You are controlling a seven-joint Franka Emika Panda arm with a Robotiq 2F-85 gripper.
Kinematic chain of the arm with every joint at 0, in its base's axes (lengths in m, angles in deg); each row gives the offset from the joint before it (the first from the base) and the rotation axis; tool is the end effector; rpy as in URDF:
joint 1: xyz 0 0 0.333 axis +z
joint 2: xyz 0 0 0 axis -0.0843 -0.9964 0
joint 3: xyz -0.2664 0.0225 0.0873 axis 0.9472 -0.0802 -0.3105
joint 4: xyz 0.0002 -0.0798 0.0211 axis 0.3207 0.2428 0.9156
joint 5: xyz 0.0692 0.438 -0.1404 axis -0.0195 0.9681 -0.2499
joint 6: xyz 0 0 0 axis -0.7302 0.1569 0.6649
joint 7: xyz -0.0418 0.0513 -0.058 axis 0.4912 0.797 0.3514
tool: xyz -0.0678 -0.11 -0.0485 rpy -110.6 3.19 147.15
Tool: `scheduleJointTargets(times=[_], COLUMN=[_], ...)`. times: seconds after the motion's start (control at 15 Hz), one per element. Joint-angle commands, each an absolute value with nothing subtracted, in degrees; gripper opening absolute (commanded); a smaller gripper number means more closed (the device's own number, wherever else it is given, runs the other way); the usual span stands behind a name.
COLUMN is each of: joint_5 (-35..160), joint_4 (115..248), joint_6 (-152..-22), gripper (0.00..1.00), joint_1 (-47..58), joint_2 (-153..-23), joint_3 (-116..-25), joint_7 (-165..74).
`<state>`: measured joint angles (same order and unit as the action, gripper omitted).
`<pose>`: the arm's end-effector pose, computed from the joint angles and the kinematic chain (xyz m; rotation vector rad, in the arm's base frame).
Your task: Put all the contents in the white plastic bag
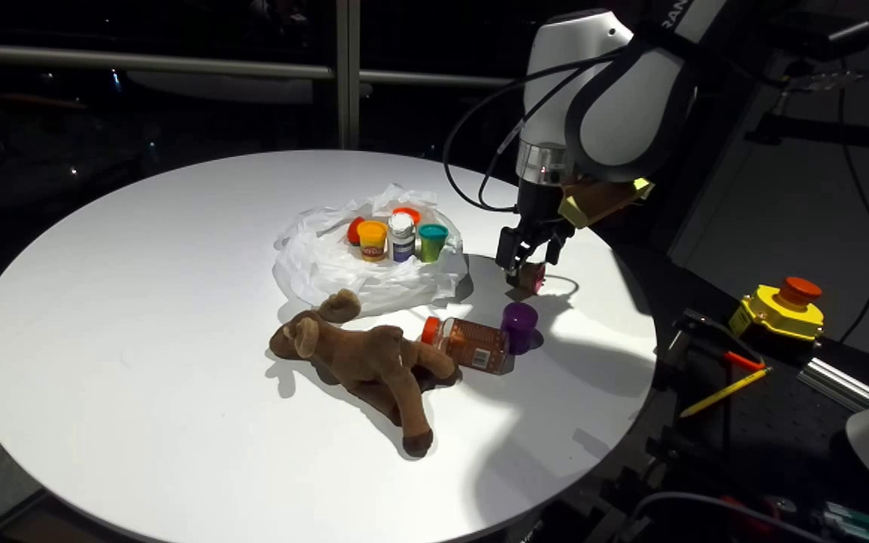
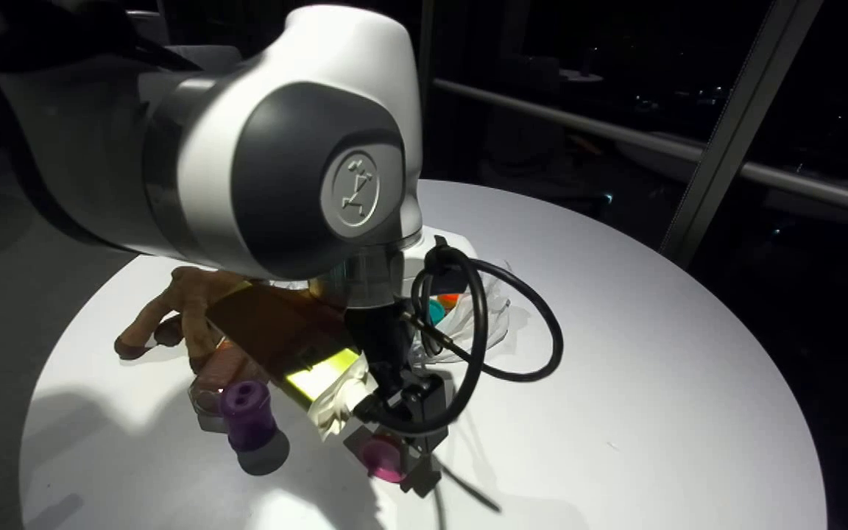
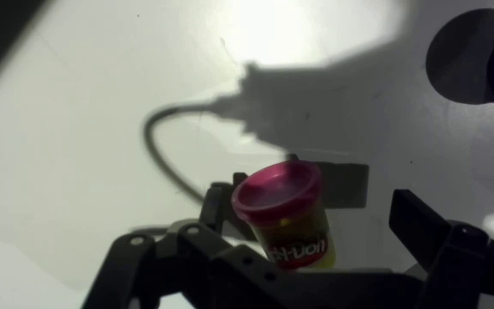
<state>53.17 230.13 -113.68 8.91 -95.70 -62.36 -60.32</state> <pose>0.4622 -0.0766 -0.0031 2.9645 -0.3680 -0.0730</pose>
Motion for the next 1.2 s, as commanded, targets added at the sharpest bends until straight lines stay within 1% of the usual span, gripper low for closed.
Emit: scheduleJointTargets(times=[0.0, 0.07, 0.13, 0.27, 0.33, 0.47, 0.73, 0.87, 1.13], joint_5=[52.2, 52.0, 51.8, 51.6, 51.5, 52.0, 51.1, 51.4, 55.2], joint_4=[227.2, 226.7, 226.0, 225.1, 224.8, 225.2, 224.7, 222.6, 214.7], joint_6=[-113.7, -113.7, -113.7, -113.2, -113.0, -111.4, -105.8, -101.4, -97.5], gripper=[0.74, 0.68, 0.58, 0.44, 0.35, 0.22, 0.21, 0.21, 0.20], joint_1=[11.7, 12.3, 12.9, 14.1, 14.8, 15.8, 20.2, 21.0, 19.9], joint_2=[-98.7, -99.3, -100.0, -100.7, -100.9, -98.7, -90.7, -87.1, -88.2], joint_3=[-59.8, -59.2, -58.5, -57.0, -56.2, -55.2, -53.6, -56.2, -65.5], joint_7=[-60.7, -60.9, -61.2, -61.7, -62.0, -62.5, -67.8, -70.7, -74.1])
